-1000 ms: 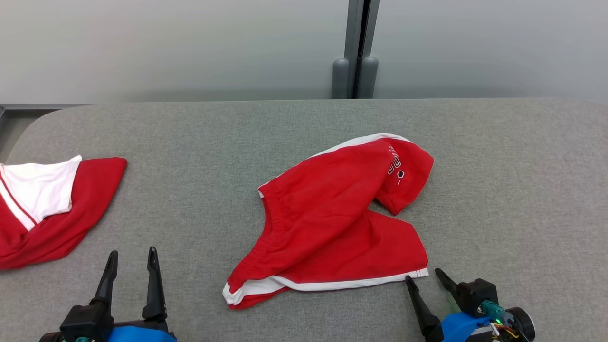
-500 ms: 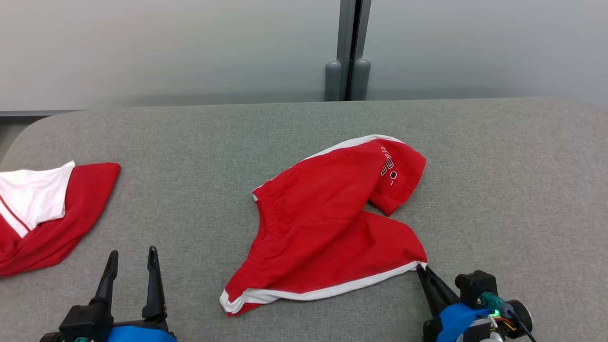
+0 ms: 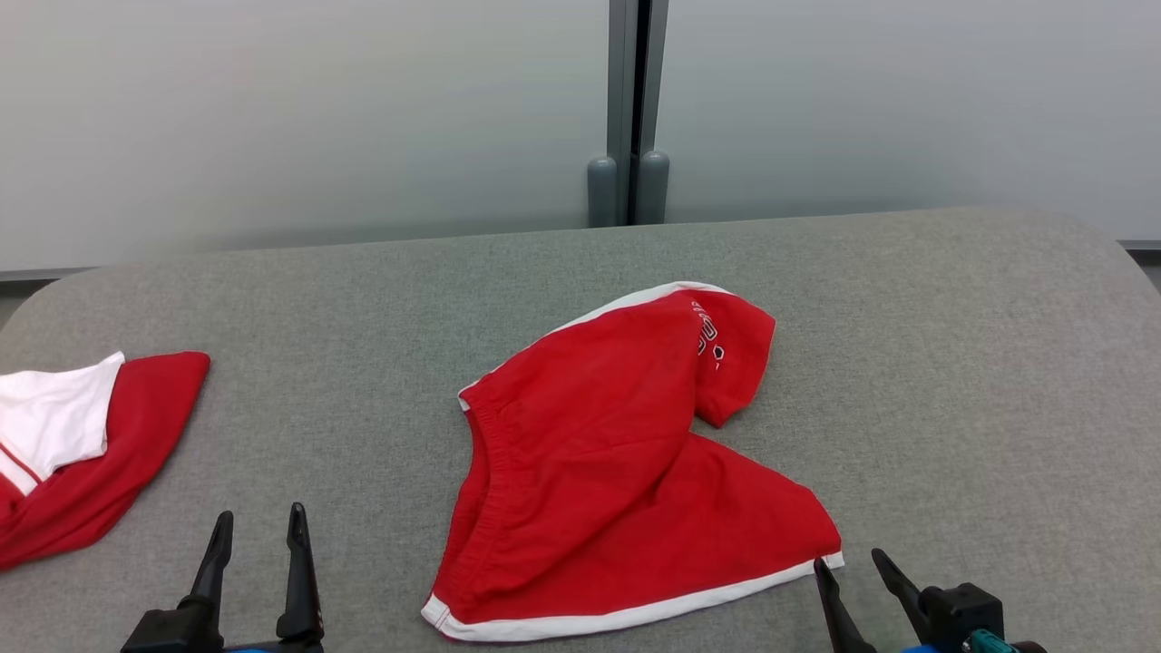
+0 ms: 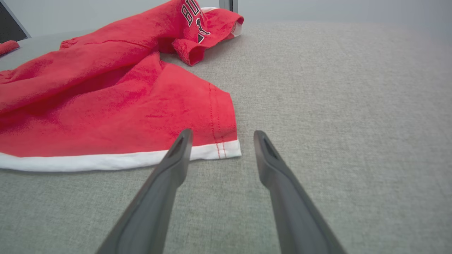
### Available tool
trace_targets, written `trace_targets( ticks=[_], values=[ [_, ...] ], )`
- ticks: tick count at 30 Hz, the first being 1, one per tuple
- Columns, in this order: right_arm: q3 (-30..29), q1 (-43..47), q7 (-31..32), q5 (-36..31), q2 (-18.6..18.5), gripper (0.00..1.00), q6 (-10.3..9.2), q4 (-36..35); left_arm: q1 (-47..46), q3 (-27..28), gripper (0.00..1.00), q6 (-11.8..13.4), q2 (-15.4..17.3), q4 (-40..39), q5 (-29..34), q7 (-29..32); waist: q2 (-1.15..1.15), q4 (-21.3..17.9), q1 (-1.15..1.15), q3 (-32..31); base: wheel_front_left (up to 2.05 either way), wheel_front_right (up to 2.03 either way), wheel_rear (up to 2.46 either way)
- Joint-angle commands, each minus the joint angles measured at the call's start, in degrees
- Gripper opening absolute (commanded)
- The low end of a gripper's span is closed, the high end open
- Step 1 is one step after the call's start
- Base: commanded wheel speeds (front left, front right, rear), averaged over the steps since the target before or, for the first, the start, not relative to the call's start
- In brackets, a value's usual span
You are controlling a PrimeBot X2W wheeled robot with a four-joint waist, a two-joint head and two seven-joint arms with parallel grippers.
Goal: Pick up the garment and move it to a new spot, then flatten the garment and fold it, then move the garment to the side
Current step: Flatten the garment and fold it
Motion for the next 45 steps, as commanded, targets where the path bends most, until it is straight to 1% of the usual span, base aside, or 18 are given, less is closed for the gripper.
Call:
trace_targets(
  ticks=[1,8,12,16,23,39,42,45],
  values=[
    [-0.11,0.99,-0.2,0.22,-0.33,1.0,0.01,-0.64,0.56,0.14,1.0,-0.13,-0.08,0.15,-0.05,-0.17,0.0,-0.21,0.0,-0.4,0.0,0.0,0.0],
    [-0.78,3.1,-0.2,1.62,-0.32,1.0,0.01,-7.95,1.04,0.47,1.0,-0.11,-0.07,0.71,0.44,-0.17,0.0,-0.28,0.0,-1.37,0.0,0.0,0.0],
    [-2.52,3.65,-0.2,1.72,-0.31,1.0,0.01,-12.62,1.06,1.3,1.0,0.74,-0.07,1.52,1.48,-0.17,0.0,-0.34,0.0,-1.68,0.0,0.0,0.0],
    [-3.95,4.45,-0.21,1.33,-0.31,1.0,0.01,-14.63,1.02,1.92,1.0,0.94,-0.07,1.79,3.17,-0.17,0.0,-0.09,0.0,-1.9,0.0,0.0,0.0],
    [-4.43,4.69,-0.21,1.15,-0.3,1.0,0.01,-15.43,0.62,1.94,1.0,0.98,0.34,1.65,5.49,-0.17,0.0,0.47,0.0,-2.17,0.0,0.0,0.0],
    [-3.11,4.85,-0.2,1.82,-0.31,1.0,0.01,-13.86,0.68,2.27,1.0,0.66,0.27,1.63,5.53,-0.17,0.0,0.43,0.0,-2.42,0.0,0.0,0.0],
    [-2.97,4.69,-0.2,1.75,-0.31,1.0,0.01,-13.32,0.69,0.18,1.0,0.34,0.26,2.28,5.79,-0.17,0.0,0.46,0.0,-2.45,0.0,0.0,0.0],
    [-2.86,4.11,-0.21,1.12,-0.31,1.0,0.01,-12.49,0.24,-3.05,1.0,0.0,1.21,4.09,6.01,-0.17,0.0,0.46,0.0,-2.37,0.0,0.0,0.0]
  ],
)
